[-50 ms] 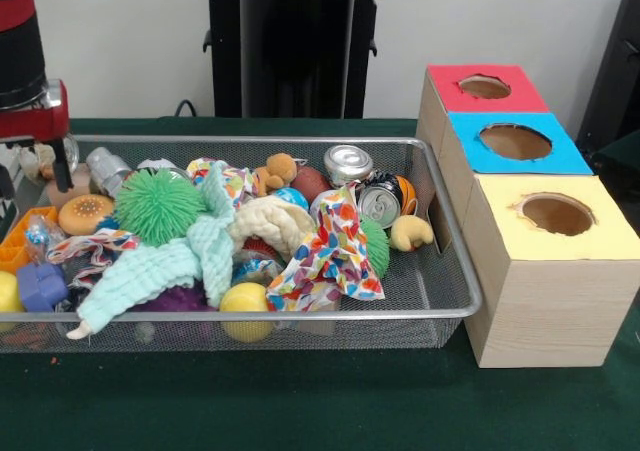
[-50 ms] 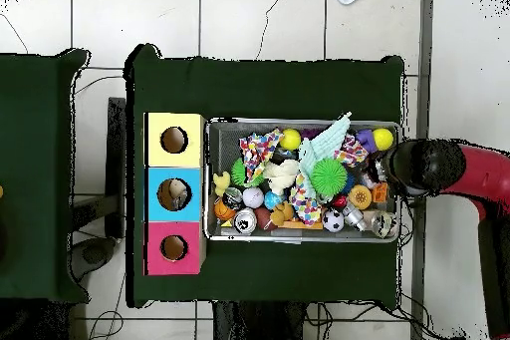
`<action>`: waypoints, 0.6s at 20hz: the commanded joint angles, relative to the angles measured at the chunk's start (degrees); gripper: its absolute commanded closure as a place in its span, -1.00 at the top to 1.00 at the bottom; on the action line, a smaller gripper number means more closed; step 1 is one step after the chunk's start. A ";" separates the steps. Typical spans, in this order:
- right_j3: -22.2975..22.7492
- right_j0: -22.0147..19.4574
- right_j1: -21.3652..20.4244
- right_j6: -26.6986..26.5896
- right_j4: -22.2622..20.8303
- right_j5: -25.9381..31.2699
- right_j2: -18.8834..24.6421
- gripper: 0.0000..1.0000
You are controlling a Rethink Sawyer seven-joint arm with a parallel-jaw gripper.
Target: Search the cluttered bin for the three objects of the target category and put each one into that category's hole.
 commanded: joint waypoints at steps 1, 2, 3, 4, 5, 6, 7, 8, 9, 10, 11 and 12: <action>2.21 -0.29 1.09 -14.83 0.24 2.47 3.67 1.00; 2.13 -0.33 1.35 -14.79 0.30 2.55 3.71 1.00; 1.43 -0.28 2.10 -14.83 0.19 2.77 3.61 1.00; 1.39 -0.24 2.47 -14.68 0.26 2.87 3.59 1.00; 1.20 -0.27 3.10 -14.77 0.17 2.68 3.60 1.00; 1.19 -0.21 3.68 -14.62 0.06 2.31 3.58 1.00; 0.86 -0.11 4.55 -14.54 -0.03 2.22 3.51 1.00; 0.53 -0.01 5.42 -14.46 -0.13 2.14 3.44 1.00; 0.31 -0.05 6.19 -14.30 -0.20 1.78 3.40 1.00; 0.10 0.00 6.78 -14.05 -0.26 1.49 3.35 1.00; -0.31 0.08 7.29 -13.91 -0.48 1.21 3.25 1.00; -0.71 0.16 7.80 -13.77 -0.70 0.92 3.16 1.00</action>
